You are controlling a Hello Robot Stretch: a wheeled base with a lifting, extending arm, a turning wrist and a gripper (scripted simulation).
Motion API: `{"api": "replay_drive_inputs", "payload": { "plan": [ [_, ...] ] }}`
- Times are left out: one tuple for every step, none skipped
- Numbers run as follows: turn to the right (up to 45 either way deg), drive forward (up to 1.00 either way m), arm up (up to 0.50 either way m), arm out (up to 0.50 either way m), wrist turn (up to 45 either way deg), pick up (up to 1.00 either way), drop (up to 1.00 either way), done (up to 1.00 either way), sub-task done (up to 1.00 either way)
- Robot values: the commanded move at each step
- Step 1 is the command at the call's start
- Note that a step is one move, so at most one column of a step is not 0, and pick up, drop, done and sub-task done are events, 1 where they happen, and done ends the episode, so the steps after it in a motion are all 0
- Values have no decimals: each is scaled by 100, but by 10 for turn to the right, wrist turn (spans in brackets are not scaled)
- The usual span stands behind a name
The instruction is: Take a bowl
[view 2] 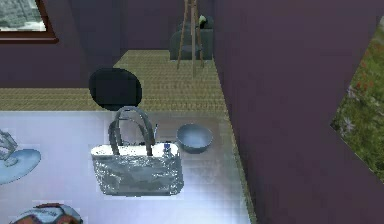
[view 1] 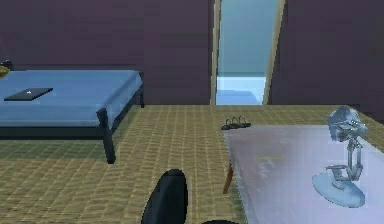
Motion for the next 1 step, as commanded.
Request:
{"api": "replay_drive_inputs", "payload": {
  "plan": [
    [0,0,50,0,0,0,0,0,0]
  ]
}}
